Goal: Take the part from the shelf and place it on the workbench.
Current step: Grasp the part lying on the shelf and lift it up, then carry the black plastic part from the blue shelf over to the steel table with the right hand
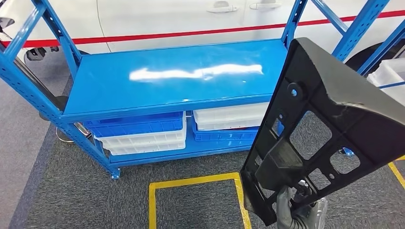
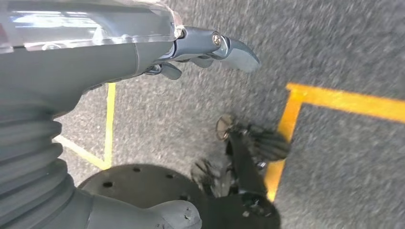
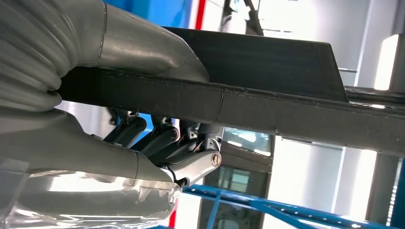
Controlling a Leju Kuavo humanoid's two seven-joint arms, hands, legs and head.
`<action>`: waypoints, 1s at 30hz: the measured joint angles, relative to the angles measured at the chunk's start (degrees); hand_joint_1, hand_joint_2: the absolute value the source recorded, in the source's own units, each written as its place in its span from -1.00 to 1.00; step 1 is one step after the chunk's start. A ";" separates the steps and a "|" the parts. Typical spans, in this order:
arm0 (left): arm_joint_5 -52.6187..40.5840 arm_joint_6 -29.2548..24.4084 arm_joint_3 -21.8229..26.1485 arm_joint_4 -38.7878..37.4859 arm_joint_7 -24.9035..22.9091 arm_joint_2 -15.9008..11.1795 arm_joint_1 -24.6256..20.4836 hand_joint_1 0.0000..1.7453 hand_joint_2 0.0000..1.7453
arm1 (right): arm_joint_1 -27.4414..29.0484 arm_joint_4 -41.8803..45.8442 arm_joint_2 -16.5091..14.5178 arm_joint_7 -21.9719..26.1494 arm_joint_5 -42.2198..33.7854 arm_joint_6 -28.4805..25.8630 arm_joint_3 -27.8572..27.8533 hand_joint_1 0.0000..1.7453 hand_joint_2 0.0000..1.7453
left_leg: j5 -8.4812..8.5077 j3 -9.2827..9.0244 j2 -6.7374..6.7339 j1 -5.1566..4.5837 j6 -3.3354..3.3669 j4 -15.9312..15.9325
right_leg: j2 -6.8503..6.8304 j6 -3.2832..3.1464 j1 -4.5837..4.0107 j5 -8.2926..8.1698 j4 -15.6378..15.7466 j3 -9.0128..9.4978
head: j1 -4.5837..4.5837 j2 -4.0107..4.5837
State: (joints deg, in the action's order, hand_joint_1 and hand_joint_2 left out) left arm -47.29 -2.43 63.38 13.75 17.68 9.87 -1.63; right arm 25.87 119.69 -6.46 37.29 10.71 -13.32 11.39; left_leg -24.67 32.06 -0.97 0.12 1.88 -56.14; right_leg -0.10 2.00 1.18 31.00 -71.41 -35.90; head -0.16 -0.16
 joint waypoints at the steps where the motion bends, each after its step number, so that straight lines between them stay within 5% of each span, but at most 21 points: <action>1: -0.01 0.00 0.04 0.01 0.00 0.04 -0.02 -1.00 1.00 | 0.07 0.03 -0.10 0.00 0.00 0.04 -0.17 1.00 1.00 | 0.33 0.90 0.02 0.02 -0.25 -0.60 | 0.01 0.04 0.15 -0.93 3.85 3.09 | -0.02 0.00; 3: -0.01 0.00 0.09 0.04 0.00 0.14 -0.04 -1.00 1.00 | 0.16 0.17 -0.36 0.03 0.04 0.12 -0.48 1.00 1.00 | 0.84 2.18 0.11 -0.06 -0.84 -1.75 | 0.09 -0.30 0.05 -0.42 11.56 8.39 | -0.03 0.00; 4: -0.01 0.00 0.15 0.05 -0.01 0.16 -0.05 -1.00 1.00 | 0.28 0.31 -0.56 0.04 0.07 0.20 -0.70 1.00 1.00 | 1.11 2.50 0.16 -0.13 -1.16 -2.11 | 0.13 -0.64 -0.09 0.30 13.64 9.57 | -0.05 -0.01; 7: -0.02 0.00 0.57 0.07 -0.02 0.19 0.09 -1.00 1.00 | 0.94 0.67 -1.34 0.09 0.08 0.45 -1.51 1.00 1.00 | 1.44 3.14 0.29 0.13 -2.29 -2.54 | -0.04 -2.22 -0.31 -0.38 14.25 8.92 | -0.13 -0.01; 8: -0.02 0.01 0.77 0.07 -0.03 0.19 0.17 -1.00 1.00 | 1.17 0.76 -1.60 0.11 0.06 0.50 -1.76 1.00 1.00 | 0.12 3.63 0.35 0.26 -2.64 -3.50 | -0.14 -2.81 -0.30 -0.95 14.30 8.35 | -0.08 -0.01; 10: -0.06 0.03 1.04 0.07 -0.05 0.19 0.26 -1.00 1.00 | 1.59 0.96 -2.10 0.14 0.01 0.70 -2.20 1.00 1.00 | -5.11 5.17 0.42 0.46 -3.11 -8.31 | -0.30 -3.59 -0.26 -2.17 14.35 6.92 | 0.11 0.00; 12: -0.13 0.14 1.14 0.07 -0.03 0.19 0.25 -1.00 1.00 | 1.92 1.09 -2.52 0.17 -0.04 1.24 -2.67 1.00 1.00 | -9.71 6.51 0.43 0.51 -3.32 -15.21 | -0.31 -3.77 -0.41 -3.38 14.25 5.29 | 0.19 0.00; 13: -0.19 0.21 1.16 0.07 0.01 0.19 0.21 -1.00 1.00 | 2.00 1.10 -2.72 0.17 -0.04 1.54 -2.89 1.00 1.00 | -10.17 6.41 0.44 0.52 -3.34 -17.50 | -0.31 -3.72 -0.47 -4.00 14.12 4.40 | 0.18 0.00; 15: -0.29 0.32 1.18 0.08 0.11 0.19 0.11 -1.00 1.00 | 2.03 1.11 -3.08 0.17 0.04 2.02 -3.15 1.00 1.00 | -7.77 3.89 0.45 0.51 -3.19 -16.96 | -0.31 -3.55 -0.53 -5.04 13.73 2.73 | 0.18 -0.01; 17: -0.45 0.52 1.18 0.16 0.25 0.13 -0.11 -1.00 1.00 | 1.99 1.22 -3.44 0.17 0.22 2.38 -3.35 1.00 1.00 | -5.49 -1.95 0.50 0.43 -2.66 -9.48 | -0.31 -3.22 -0.55 -5.87 13.16 1.32 | 0.20 -0.01; 19: -0.61 0.81 1.19 0.32 0.43 0.03 -0.44 -1.00 1.00 | 1.87 1.45 -3.80 0.16 0.41 2.56 -3.61 1.00 1.00 | -6.01 -6.82 0.57 0.13 -2.08 -1.82 | -0.41 -2.60 -0.56 -6.70 12.79 0.59 | 0.15 -0.01; 20: -0.66 0.93 1.21 0.38 0.49 -0.01 -0.57 -1.00 1.00 | 1.77 1.54 -3.95 0.15 0.52 2.58 -3.71 1.00 1.00 | -6.59 -7.62 0.60 -0.06 -1.86 -0.11 | -0.49 -2.23 -0.53 -7.16 12.82 0.49 | 0.23 0.00; 23: -0.80 1.05 1.38 0.42 0.52 -0.03 -0.64 -1.00 1.00 | 1.63 1.65 -4.26 0.13 0.88 2.74 -3.95 1.00 1.00 | -5.27 -6.85 0.37 -0.02 -0.93 0.74 | -0.41 -1.16 -0.39 -6.95 12.33 0.07 | 0.41 -0.01; 27: -0.91 1.13 1.48 0.43 0.51 -0.11 -0.64 -1.00 1.00 | 1.69 1.71 -4.41 0.11 1.00 2.86 -4.35 1.00 1.00 | -2.69 -3.91 0.03 0.03 0.09 0.86 | -0.15 -0.49 -0.32 3.14 1.40 -2.76 | -0.08 0.00; 28: -0.94 1.17 1.50 0.44 0.51 -0.13 -0.64 -1.00 1.00 | 1.71 1.71 -4.42 0.11 1.01 2.90 -4.43 1.00 1.00 | -2.09 -3.05 -0.01 -0.02 0.10 0.70 | -0.15 -0.35 -0.32 3.87 -1.39 -3.00 | -0.10 -0.01; 30: -1.11 1.21 1.57 0.44 0.49 -0.14 -0.65 -1.00 1.00 | 1.77 1.70 -4.45 0.11 1.03 3.15 -4.58 1.00 1.00 | -1.07 -1.25 -0.05 -0.04 -0.09 0.08 | -0.15 -0.24 -0.27 1.52 -2.06 -1.18 | -0.11 0.00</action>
State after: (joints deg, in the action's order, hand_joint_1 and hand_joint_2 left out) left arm -48.40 -1.21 64.95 14.19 18.17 9.73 -2.28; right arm 27.63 121.39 -10.92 37.40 11.74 -10.16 6.81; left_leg -25.73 30.82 -1.02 0.08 1.79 -56.06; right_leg -0.25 1.76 0.91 32.52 -73.47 -37.08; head -0.28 -0.16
